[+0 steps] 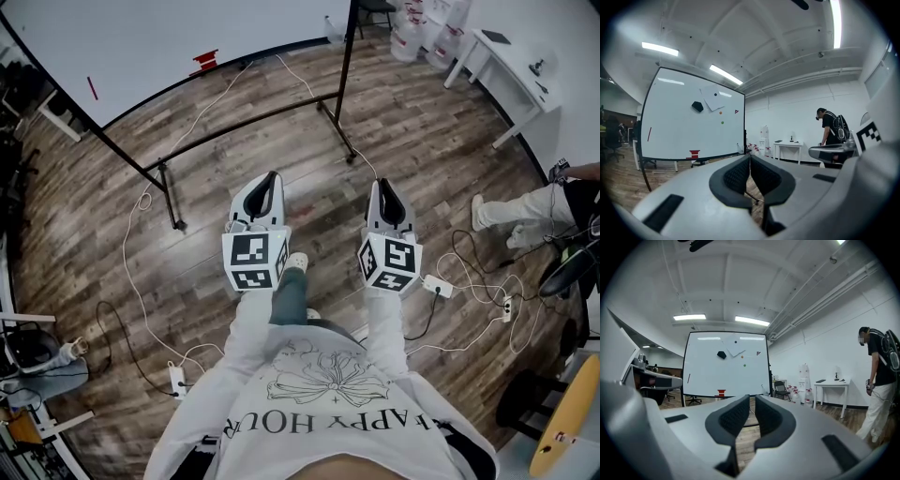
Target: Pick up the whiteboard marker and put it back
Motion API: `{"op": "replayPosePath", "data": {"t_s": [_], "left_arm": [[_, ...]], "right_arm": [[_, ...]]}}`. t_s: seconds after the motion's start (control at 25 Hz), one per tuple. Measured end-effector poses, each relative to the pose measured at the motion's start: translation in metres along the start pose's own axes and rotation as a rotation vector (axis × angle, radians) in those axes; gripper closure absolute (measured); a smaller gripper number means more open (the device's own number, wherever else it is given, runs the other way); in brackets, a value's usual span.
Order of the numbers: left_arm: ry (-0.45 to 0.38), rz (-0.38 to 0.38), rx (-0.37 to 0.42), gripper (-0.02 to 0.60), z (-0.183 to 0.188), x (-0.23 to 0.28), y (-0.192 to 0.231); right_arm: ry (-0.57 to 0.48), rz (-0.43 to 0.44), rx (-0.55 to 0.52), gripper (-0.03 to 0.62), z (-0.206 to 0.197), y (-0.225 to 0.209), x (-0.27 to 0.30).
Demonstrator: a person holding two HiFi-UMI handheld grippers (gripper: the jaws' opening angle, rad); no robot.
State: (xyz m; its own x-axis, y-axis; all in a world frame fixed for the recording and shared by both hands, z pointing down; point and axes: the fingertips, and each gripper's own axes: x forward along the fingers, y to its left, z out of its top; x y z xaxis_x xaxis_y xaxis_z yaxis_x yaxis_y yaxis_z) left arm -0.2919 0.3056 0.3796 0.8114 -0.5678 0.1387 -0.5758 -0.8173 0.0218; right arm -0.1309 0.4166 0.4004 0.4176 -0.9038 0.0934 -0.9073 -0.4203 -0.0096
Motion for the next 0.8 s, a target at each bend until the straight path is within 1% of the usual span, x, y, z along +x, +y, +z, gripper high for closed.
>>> {"op": "replayPosePath", "data": {"t_s": [0.2, 0.36, 0.52, 0.8], "left_arm": [[0.008, 0.002, -0.005, 0.574, -0.002, 0.039, 0.018], [0.001, -0.005, -0.008, 0.574, 0.003, 0.089, 0.037], [-0.006, -0.018, -0.009, 0.574, 0.016, 0.147, 0.062], [-0.029, -0.055, 0.008, 0.574, 0.046, 0.245, 0.099]], "right_arm": [[0.006, 0.0, -0.001, 0.569, -0.003, -0.006, 0.043], [0.001, 0.009, 0.001, 0.551, 0.001, -0.011, 0.096], [-0.007, 0.009, -0.008, 0.539, 0.014, -0.015, 0.158], [-0.038, -0.017, -0.013, 0.526, 0.041, -0.029, 0.258]]}}
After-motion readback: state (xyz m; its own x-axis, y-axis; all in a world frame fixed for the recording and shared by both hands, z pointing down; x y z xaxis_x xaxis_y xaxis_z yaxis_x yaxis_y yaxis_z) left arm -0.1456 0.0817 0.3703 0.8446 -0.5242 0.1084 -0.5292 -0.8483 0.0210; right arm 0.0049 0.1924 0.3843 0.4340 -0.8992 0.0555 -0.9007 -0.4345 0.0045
